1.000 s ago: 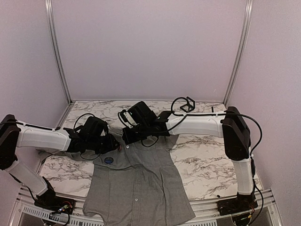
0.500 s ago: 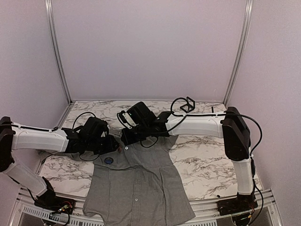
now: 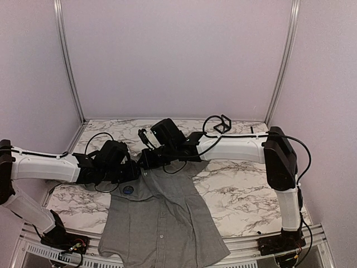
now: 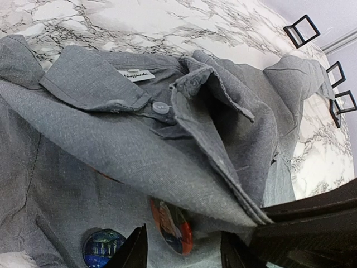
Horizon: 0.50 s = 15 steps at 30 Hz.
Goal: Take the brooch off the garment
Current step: Pick up the brooch from the crumpled clothing.
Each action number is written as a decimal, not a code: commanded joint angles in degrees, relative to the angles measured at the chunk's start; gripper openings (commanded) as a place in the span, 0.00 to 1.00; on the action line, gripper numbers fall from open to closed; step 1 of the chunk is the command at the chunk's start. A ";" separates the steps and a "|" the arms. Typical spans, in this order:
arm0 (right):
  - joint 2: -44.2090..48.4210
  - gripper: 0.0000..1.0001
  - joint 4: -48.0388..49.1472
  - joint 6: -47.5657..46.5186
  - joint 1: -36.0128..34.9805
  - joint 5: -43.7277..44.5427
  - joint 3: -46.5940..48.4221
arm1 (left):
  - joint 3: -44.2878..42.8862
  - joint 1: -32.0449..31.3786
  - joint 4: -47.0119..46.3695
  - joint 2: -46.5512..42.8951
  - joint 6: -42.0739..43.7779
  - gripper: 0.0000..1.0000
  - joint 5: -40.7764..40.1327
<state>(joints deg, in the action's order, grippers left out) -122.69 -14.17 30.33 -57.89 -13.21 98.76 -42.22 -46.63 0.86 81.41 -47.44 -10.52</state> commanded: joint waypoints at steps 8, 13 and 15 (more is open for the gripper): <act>3.73 0.00 3.68 2.05 -0.48 -2.29 -0.72 | 1.87 -0.21 0.53 -0.26 -2.42 0.25 -5.80; 4.12 0.00 3.09 1.25 -0.47 0.18 -1.67 | 2.00 -0.21 0.76 -0.46 -1.64 0.05 -6.28; 4.28 0.00 2.68 0.95 -0.48 1.30 -2.04 | 2.00 -0.21 0.76 -0.38 -1.40 0.00 -6.48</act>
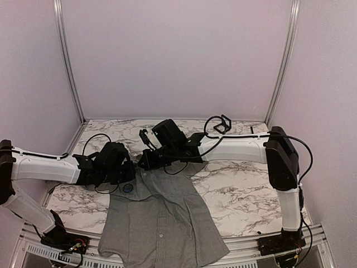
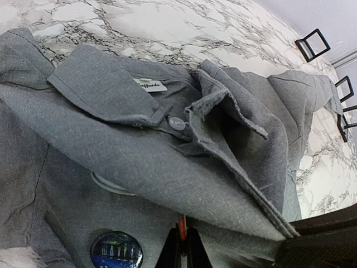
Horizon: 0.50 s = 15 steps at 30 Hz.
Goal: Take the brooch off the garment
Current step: Pick up the brooch from the crumpled clothing.
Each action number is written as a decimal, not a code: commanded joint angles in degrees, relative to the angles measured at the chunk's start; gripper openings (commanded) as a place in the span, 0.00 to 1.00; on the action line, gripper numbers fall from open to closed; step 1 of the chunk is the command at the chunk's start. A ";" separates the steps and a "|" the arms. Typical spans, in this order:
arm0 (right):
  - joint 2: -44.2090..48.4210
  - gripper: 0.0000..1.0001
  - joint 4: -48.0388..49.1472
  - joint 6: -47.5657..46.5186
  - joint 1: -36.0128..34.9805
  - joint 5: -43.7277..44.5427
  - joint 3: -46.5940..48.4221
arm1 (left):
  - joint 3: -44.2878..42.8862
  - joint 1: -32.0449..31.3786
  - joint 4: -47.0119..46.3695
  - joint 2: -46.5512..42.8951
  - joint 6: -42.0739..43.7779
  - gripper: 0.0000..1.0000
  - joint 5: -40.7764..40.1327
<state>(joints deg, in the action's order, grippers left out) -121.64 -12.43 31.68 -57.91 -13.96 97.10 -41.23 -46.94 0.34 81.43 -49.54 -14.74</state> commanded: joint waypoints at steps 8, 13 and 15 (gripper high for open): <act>4.12 0.00 -1.34 -2.53 0.60 9.45 -4.00 | 2.56 0.09 -2.07 -2.87 4.77 0.00 -0.15; 4.77 0.00 -1.45 -3.45 1.03 11.75 -6.60 | 3.41 0.22 -3.37 -4.42 7.27 0.00 1.53; 5.05 0.00 -1.05 -3.52 1.03 11.62 -7.27 | 3.65 0.27 -4.25 -4.18 7.37 0.03 2.26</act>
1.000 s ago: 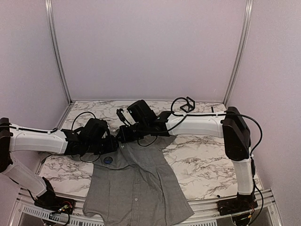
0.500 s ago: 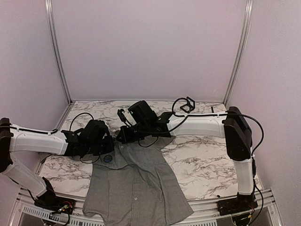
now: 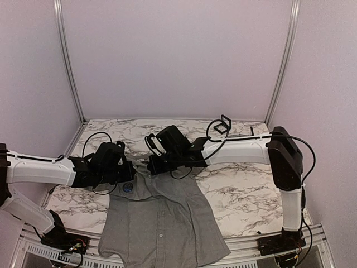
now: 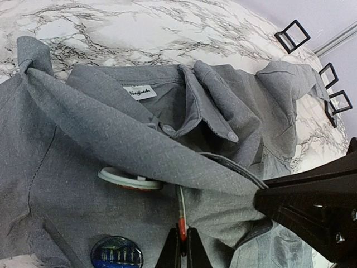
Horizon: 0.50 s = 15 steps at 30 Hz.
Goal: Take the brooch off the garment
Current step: Pick up the brooch from the crumpled clothing.
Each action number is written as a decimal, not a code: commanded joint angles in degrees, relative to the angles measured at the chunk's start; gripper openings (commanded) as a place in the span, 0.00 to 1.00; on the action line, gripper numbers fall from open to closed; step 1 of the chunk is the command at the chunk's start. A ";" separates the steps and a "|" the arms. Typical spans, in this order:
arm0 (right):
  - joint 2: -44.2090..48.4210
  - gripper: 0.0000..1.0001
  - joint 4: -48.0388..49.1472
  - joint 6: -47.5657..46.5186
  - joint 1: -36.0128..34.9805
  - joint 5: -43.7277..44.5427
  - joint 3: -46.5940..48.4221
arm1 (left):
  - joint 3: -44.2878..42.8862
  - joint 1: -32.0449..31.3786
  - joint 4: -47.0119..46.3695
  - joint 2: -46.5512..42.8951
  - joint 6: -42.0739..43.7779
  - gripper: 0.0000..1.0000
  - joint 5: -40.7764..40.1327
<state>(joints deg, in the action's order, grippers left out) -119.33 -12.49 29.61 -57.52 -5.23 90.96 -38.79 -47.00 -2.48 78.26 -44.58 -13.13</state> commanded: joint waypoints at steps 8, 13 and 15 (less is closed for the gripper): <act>2.90 0.00 -1.01 -2.31 0.05 1.98 -1.48 | 1.20 0.48 -6.44 3.29 1.37 0.07 3.63; 2.57 0.00 -1.88 -2.51 -0.14 2.73 -1.78 | 1.22 0.47 -8.82 5.34 1.05 0.17 5.12; 2.69 0.00 -1.95 -2.45 -0.12 3.37 -1.92 | 1.41 0.43 -8.74 5.65 0.86 0.23 4.90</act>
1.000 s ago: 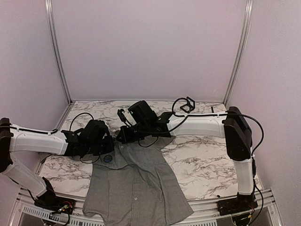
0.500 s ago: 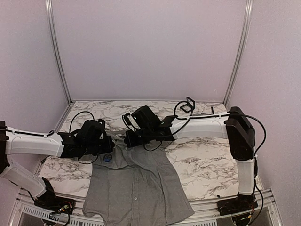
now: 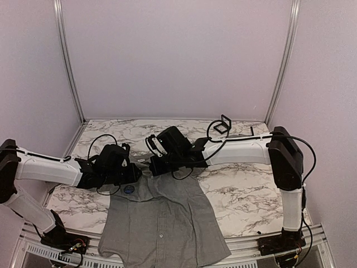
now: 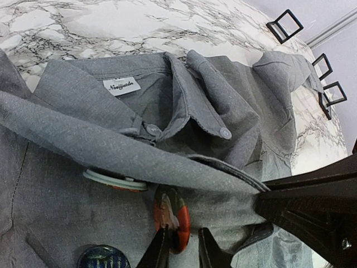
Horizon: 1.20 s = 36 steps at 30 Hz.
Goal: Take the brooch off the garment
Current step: Pick up the brooch from the crumpled clothing.
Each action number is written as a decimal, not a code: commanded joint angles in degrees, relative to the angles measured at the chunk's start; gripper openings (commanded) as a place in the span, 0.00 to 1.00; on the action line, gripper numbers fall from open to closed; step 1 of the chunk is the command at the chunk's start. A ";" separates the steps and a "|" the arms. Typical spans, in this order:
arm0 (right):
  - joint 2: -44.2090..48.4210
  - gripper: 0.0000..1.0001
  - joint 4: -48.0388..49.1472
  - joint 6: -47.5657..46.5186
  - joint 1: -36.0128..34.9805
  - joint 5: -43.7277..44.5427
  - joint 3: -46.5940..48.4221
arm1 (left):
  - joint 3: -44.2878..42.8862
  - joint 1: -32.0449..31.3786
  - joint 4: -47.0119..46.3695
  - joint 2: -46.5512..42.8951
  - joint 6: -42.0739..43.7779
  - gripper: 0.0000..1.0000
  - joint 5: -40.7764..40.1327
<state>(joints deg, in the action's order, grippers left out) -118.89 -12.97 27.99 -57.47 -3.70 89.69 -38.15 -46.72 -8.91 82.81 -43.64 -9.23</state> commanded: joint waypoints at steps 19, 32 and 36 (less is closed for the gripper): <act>1.82 0.00 -2.48 -1.37 -0.14 2.84 0.20 | 0.89 0.18 1.24 1.73 -0.66 0.12 -1.67; 1.69 0.00 -3.59 -2.32 0.49 6.98 -1.00 | 0.64 0.32 1.29 -0.84 3.37 0.00 -2.52; 1.73 0.00 -3.68 -2.50 0.84 8.23 -1.98 | 0.71 0.50 0.75 -1.88 5.42 0.00 -0.99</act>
<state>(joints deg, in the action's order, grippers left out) -118.89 -14.22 26.35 -57.45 0.80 88.79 -37.63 -46.72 -9.45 82.89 -41.30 -10.07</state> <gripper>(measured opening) 0.005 0.009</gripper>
